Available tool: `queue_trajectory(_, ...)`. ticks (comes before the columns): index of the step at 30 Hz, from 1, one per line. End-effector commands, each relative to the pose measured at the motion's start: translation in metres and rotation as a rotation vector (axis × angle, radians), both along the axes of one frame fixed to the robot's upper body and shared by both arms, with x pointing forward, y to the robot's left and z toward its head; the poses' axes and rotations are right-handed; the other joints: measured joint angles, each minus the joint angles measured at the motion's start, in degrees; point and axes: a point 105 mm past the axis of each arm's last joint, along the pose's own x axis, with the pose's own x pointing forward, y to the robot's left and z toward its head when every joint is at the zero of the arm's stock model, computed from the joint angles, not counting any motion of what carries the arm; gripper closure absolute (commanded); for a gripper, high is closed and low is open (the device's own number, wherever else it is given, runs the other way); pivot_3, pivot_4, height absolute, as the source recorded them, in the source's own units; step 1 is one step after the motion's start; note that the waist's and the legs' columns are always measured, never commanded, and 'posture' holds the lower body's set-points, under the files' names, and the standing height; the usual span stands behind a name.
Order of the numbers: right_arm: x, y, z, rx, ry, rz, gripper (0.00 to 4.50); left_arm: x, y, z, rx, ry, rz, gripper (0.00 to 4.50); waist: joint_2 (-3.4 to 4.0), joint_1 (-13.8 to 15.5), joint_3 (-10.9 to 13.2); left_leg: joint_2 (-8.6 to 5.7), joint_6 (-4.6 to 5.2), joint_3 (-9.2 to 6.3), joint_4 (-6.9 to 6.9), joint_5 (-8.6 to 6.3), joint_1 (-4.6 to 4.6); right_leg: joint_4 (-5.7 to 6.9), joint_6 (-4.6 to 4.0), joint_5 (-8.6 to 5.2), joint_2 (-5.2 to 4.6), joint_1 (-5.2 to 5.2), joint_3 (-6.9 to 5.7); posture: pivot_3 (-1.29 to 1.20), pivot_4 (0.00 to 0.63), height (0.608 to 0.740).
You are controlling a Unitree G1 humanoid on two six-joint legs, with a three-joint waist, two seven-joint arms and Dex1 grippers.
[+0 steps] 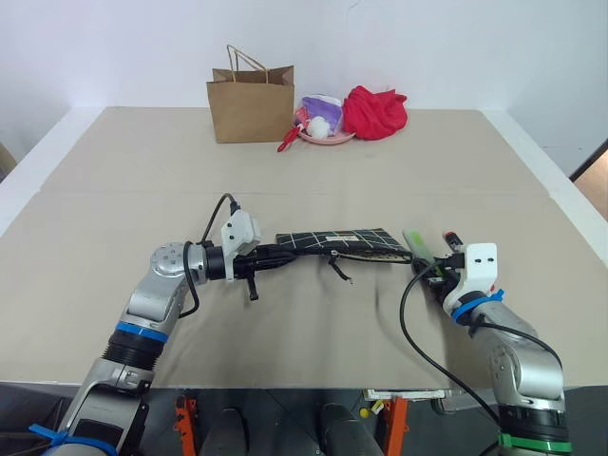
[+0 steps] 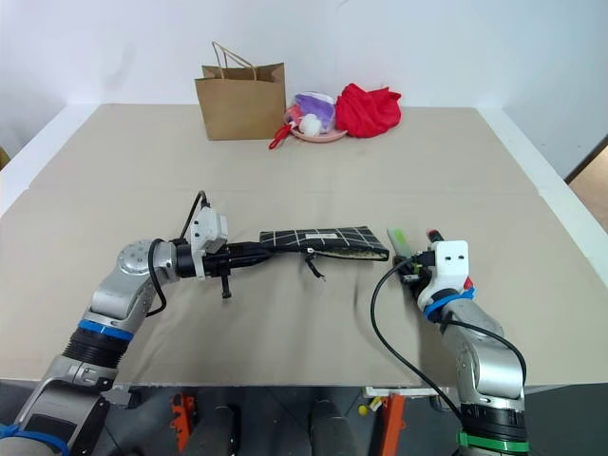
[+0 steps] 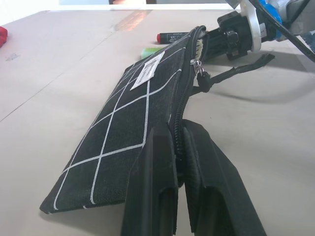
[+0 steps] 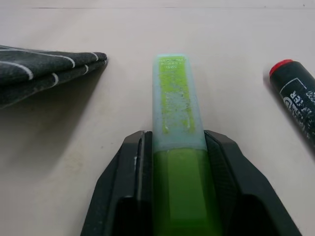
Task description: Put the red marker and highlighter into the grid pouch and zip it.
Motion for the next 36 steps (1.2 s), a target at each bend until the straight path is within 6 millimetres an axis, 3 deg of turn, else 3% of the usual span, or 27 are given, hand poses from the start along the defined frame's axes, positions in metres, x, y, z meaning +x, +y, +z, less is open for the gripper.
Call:
queue_trajectory(1,-0.007,0.005,-0.009,0.003,0.032,0.016,3.37,0.002,0.003,0.017,-0.03,-0.049,0.008,4.5,-0.01,0.0,0.0,0.0,0.0,0.0,0.0,0.0,0.0,0.0,0.0,0.0,0.0,0.0,0.0,0.0,0.15,0.74)
queue_trajectory(5,-0.011,-0.002,0.042,-0.037,-0.128,0.073,3.37,0.002,0.006,0.017,-0.026,-0.044,0.007,4.5,0.12,0.01,0.08,-0.01,0.0,0.0,-0.02,0.0,-0.05,0.0,0.01,-0.02,-0.01,-0.05,0.0,0.0,0.15,0.74)
queue_trajectory(8,-0.028,0.013,0.092,-0.017,-0.241,0.322,3.37,0.0,0.005,0.016,-0.016,-0.041,-0.015,4.5,0.34,0.02,0.19,-0.06,0.0,0.01,0.0,0.0,-0.12,-0.01,0.03,-0.02,-0.06,-0.1,0.02,0.0,0.15,0.74)
queue_trajectory(10,-0.04,0.023,0.106,0.003,-0.253,0.448,3.37,-0.001,0.005,0.015,-0.012,-0.04,-0.024,4.5,0.33,-0.04,0.2,-0.04,0.0,0.0,-0.02,0.0,-0.1,0.0,0.03,-0.03,-0.04,-0.1,0.02,0.0,0.15,0.74)
queue_trajectory(14,-0.061,0.037,0.107,0.054,-0.167,0.621,3.37,-0.003,0.004,0.013,-0.012,-0.033,-0.038,4.5,0.26,0.03,0.18,-0.02,0.03,-0.06,-0.06,-0.02,-0.05,0.0,-0.01,-0.06,0.0,-0.04,-0.03,0.0,0.15,0.74)
queue_trajectory(17,-0.077,0.048,0.083,0.044,-0.024,0.738,3.37,-0.006,0.003,0.016,-0.028,-0.033,-0.054,4.5,0.27,0.18,0.18,-0.05,0.03,-0.05,-0.02,-0.02,-0.11,-0.03,0.03,-0.09,-0.06,-0.05,-0.03,0.0,0.15,0.74)
queue_trajectory(19,-0.077,0.047,0.074,0.033,0.022,0.751,3.37,-0.007,0.002,0.019,-0.037,-0.034,-0.06,4.5,0.26,0.2,0.18,-0.05,0.03,-0.05,0.0,-0.02,-0.12,-0.03,0.03,-0.09,-0.06,-0.05,-0.03,0.0,0.15,0.74)
queue_trajectory(30,-0.068,0.039,0.068,-0.006,0.052,0.759,3.37,-0.011,0.003,0.017,-0.026,-0.036,-0.063,4.5,0.26,0.15,0.19,-0.05,0.02,-0.05,0.09,-0.02,-0.11,-0.03,0.05,-0.03,-0.05,-0.05,-0.03,0.0,0.15,0.74)
queue_trajectory(36,-0.081,0.048,0.078,0.063,0.046,0.87,3.37,-0.011,0.004,0.016,-0.021,-0.033,-0.054,4.5,0.25,0.17,0.19,-0.05,0.04,-0.05,0.07,-0.03,-0.12,-0.03,0.05,-0.06,-0.05,-0.05,-0.03,0.0,0.15,0.74)
